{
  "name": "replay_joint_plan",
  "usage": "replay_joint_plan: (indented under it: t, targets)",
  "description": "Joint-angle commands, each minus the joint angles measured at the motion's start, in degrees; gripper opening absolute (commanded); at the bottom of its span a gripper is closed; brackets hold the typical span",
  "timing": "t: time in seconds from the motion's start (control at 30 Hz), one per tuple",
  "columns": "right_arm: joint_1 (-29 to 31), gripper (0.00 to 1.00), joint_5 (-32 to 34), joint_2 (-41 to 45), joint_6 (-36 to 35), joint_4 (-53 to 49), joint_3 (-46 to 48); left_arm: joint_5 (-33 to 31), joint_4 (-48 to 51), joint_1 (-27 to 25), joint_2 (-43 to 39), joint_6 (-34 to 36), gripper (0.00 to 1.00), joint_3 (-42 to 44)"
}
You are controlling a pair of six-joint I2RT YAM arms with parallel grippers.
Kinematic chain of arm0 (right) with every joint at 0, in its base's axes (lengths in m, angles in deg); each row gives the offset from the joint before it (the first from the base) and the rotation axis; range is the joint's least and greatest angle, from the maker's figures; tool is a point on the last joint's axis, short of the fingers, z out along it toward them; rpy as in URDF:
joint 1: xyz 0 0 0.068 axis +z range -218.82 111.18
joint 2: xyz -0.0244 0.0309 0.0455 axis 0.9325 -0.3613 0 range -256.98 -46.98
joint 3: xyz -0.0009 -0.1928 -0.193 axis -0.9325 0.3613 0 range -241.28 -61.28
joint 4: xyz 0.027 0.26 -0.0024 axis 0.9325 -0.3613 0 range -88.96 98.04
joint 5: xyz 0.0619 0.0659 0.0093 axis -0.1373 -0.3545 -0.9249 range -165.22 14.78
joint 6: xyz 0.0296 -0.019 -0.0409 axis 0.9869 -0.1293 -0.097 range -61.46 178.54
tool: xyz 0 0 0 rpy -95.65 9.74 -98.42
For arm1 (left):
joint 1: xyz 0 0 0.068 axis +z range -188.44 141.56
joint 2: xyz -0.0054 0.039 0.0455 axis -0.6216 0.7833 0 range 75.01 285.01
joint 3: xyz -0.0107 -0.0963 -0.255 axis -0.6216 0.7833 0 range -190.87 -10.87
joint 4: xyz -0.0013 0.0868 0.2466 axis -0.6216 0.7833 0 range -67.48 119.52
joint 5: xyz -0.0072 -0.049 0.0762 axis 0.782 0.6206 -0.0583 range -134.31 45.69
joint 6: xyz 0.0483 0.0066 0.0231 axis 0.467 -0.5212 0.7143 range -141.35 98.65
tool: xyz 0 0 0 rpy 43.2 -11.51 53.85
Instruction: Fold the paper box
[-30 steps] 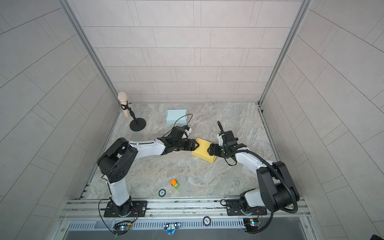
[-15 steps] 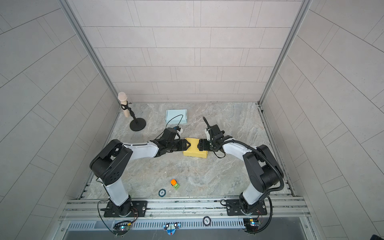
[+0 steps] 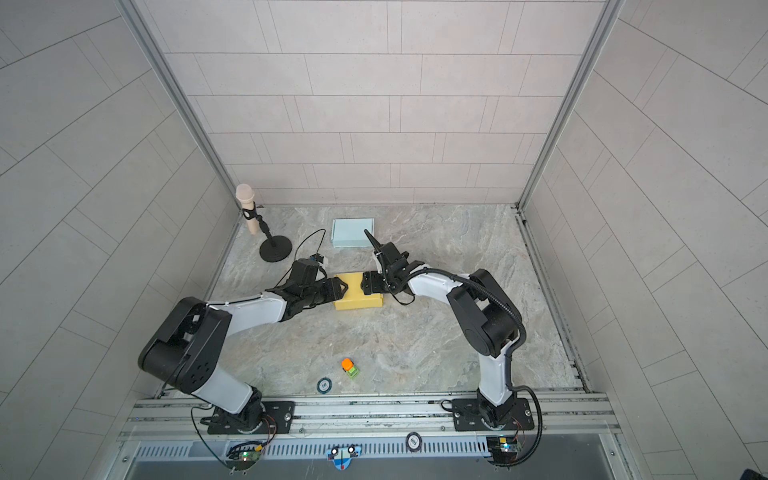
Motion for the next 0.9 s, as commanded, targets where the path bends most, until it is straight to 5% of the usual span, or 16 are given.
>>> replay_joint_plan:
  t: [0.0,0.2,0.43,0.5,0.67,0.87]
  targets:
    - [2.32,0.77,-3.75,-1.61,1.80,2.08,-1.76,2.87,-0.69,0.78,-2.19,2.39,0.56,0.40]
    - [2.61,0.79,0.28,-1.09,-0.36,-0.77,-2.66,1.78,-0.10,1.93,-2.87,3.09,0.60,1.12]
    - [-0.30,0.89,8.41,5.20,-3.95,-4.46,0.20,-0.82,1.52,2.20,-5.81,2.85,0.91,2.40]
    - [-1.78,0.99,8.44,7.41,-4.00,-4.49,1.55,-2.69,3.03,2.15,-8.13,3.21,0.99,2.97]
    - [-4.22,0.99,13.26,16.03,-6.23,-5.72,6.42,-11.38,12.13,2.14,-17.69,6.91,1.00,3.00]
    - [-8.18,0.99,24.27,29.94,-12.94,-8.96,13.98,-30.63,24.25,2.16,-30.01,13.15,1.00,2.09]
